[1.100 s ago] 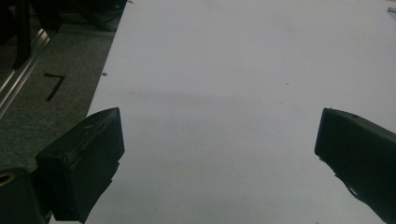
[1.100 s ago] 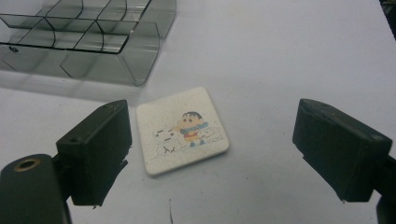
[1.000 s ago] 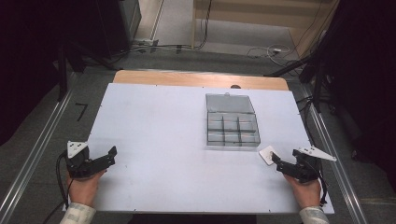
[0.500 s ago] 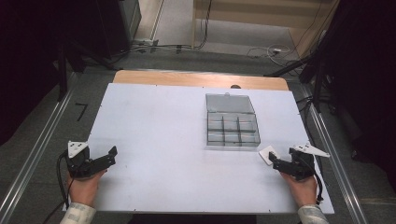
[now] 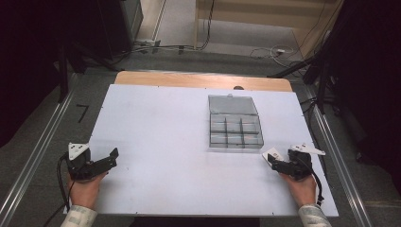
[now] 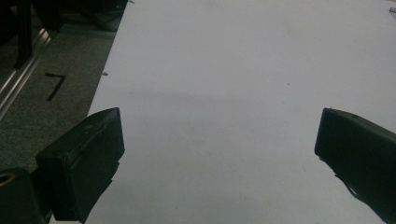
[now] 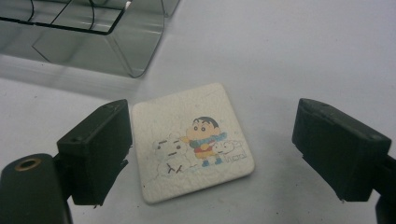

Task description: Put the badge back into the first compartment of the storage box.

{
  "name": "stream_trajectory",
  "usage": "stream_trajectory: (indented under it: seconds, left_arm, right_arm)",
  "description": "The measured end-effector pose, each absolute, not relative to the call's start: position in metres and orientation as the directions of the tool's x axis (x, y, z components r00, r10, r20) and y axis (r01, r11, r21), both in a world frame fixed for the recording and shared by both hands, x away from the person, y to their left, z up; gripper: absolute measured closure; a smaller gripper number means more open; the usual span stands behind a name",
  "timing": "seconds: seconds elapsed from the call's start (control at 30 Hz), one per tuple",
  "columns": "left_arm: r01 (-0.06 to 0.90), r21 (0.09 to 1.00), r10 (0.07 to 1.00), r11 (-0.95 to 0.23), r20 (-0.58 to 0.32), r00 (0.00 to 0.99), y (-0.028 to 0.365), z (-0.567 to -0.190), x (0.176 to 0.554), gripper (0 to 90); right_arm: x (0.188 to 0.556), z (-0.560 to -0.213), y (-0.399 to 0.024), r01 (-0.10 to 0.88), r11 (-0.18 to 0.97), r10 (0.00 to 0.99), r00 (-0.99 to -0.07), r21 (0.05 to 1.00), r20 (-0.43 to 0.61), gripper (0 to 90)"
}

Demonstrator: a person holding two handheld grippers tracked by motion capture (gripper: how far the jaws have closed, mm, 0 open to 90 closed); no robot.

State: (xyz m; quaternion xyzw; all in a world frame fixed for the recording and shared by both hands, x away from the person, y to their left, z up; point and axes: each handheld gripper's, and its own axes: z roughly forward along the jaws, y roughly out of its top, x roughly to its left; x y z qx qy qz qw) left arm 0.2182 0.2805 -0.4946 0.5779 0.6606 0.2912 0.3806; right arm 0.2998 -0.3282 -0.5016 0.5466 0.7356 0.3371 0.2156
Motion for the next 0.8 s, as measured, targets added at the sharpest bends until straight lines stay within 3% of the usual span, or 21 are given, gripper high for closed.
stream_trajectory:
  seconds: [0.57, 0.73, 0.8]
  left_arm:
    - [0.542, 0.825, 0.985, 0.16, -0.167, -0.037, 0.278, -0.495, 0.219, 1.6]
    - [0.543, 0.824, 0.985, 0.16, -0.167, -0.038, 0.278, -0.495, 0.22, 1.6]
    - [0.542, 0.825, 0.985, 0.161, -0.168, -0.037, 0.278, -0.495, 0.22, 1.6]
  right_arm:
    - [0.303, -0.507, -0.317, 0.675, 0.258, 0.937, -0.349, 0.691, -0.01, 19.0]
    - [0.301, -0.508, -0.313, 0.654, 0.286, 0.928, -0.371, 0.7, -0.033, 29.6]
    - [0.301, -0.508, -0.313, 0.651, 0.294, 0.926, -0.375, 0.7, -0.04, 29.8]
